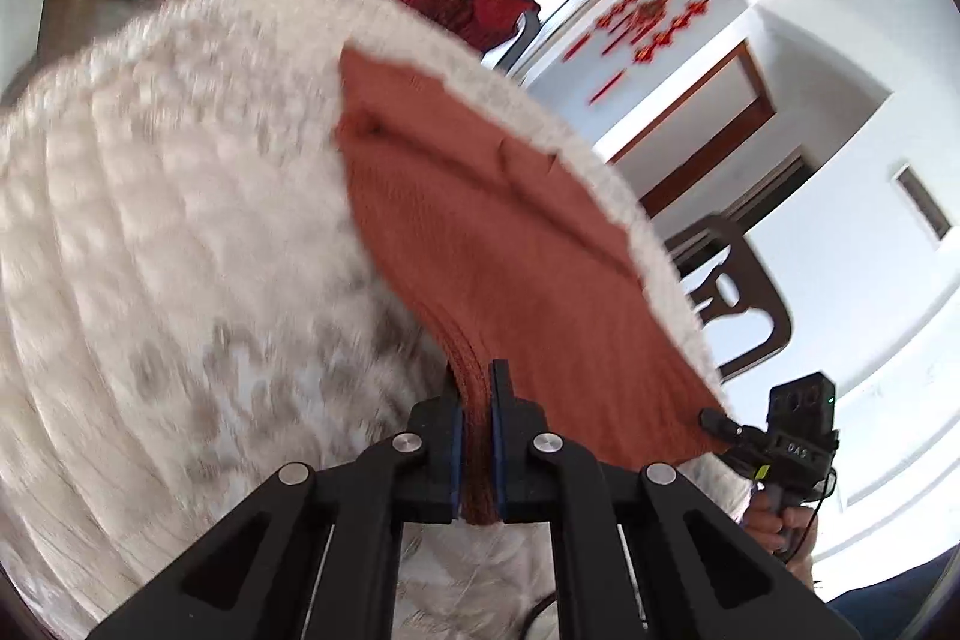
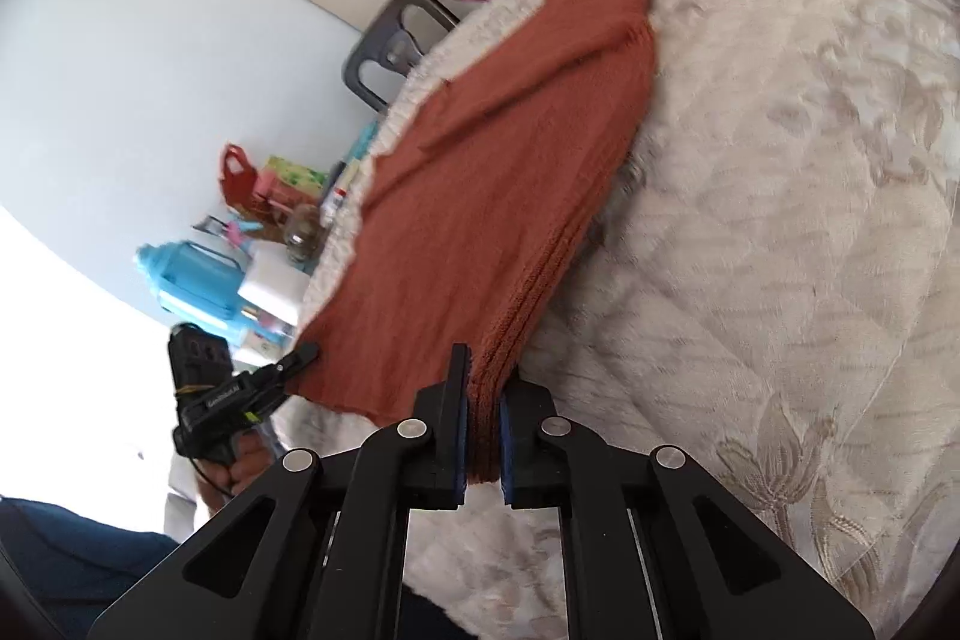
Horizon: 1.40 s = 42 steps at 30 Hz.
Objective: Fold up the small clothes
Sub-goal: 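Grasp the sweater hem with the right tool while the left tool grasps it too, then lift the hem over toward the collar with both tools and open them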
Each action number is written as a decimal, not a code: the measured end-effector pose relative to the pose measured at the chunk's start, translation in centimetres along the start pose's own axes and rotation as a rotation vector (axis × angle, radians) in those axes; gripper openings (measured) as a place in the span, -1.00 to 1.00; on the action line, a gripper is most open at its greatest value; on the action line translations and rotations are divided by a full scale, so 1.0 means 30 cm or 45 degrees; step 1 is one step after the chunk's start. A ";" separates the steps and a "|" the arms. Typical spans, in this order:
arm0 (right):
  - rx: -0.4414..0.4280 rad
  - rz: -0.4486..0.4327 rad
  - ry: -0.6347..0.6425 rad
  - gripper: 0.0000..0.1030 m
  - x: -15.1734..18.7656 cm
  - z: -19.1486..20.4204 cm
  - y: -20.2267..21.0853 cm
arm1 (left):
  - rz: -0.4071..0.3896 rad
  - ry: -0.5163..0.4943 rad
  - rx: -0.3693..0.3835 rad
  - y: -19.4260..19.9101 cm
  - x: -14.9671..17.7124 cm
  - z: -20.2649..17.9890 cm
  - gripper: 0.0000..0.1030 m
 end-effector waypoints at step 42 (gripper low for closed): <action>0.002 -0.235 -0.255 -0.85 -0.791 -0.138 -0.295 | 0.024 0.195 -0.173 -0.563 -0.651 0.296 -0.84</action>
Point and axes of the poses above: each gripper's, at about its wrist camera, not at the fingertips, and y roughly against the way its jaws point, z to its left, x to its underside, the point moved 3 cm from there along -y, roughly the way its jaws point, and after that the axes turned 7 degrees about -y, right-handed, at the moved point
